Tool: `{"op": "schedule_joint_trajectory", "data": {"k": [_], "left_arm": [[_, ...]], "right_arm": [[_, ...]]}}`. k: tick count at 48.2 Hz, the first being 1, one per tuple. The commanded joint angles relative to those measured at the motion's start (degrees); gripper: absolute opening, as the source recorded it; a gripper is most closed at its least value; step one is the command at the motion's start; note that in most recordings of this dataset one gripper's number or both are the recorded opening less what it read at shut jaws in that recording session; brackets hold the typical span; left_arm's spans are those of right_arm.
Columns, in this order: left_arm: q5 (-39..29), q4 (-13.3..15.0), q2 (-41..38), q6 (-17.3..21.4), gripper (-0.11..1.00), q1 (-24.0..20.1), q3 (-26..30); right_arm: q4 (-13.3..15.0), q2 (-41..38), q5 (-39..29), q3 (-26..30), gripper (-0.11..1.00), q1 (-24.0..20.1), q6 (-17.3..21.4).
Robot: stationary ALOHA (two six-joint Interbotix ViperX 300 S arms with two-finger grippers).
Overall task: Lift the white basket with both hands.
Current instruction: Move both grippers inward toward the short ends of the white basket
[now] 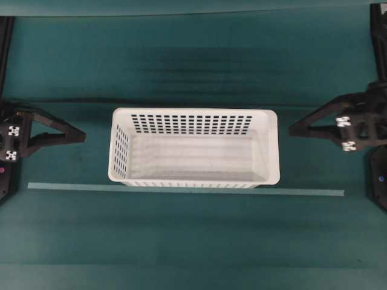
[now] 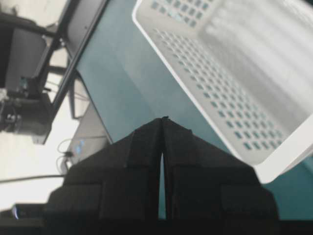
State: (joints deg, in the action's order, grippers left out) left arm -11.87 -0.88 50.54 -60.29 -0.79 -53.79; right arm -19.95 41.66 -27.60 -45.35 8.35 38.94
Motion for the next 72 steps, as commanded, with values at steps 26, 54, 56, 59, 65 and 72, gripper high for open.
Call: {"op": "schedule_joint_trajectory", "data": {"k": [26,54,56,59,65,72], "left_arm": [[-37.79,-0.44,-12.22,-16.70,-0.03,-2.55,13.54],[-38.23,-0.62,-18.11,-17.40,-0.03,-3.96,16.44],[-37.44,-0.62,-18.54,-17.40,-0.03,-4.04,16.44],[-36.65,-0.62,-19.07,-17.31,-0.03,-3.96,16.44],[-34.63,-0.62,-19.60,-16.87,-0.03,-3.96,16.70],[-32.17,-0.62,-19.60,-16.08,0.04,-3.96,16.35]], "right_arm": [[10.55,-15.12,-30.32,9.14,0.00,0.26,29.62],[15.03,-21.01,-34.72,13.01,0.00,0.88,30.50],[15.03,-21.18,-34.45,13.01,0.00,0.88,30.06],[15.03,-21.18,-33.40,12.83,0.00,0.79,29.53],[14.68,-21.01,-30.67,11.69,0.06,0.79,28.74],[14.24,-20.92,-27.33,10.46,0.31,0.79,29.18]]}}
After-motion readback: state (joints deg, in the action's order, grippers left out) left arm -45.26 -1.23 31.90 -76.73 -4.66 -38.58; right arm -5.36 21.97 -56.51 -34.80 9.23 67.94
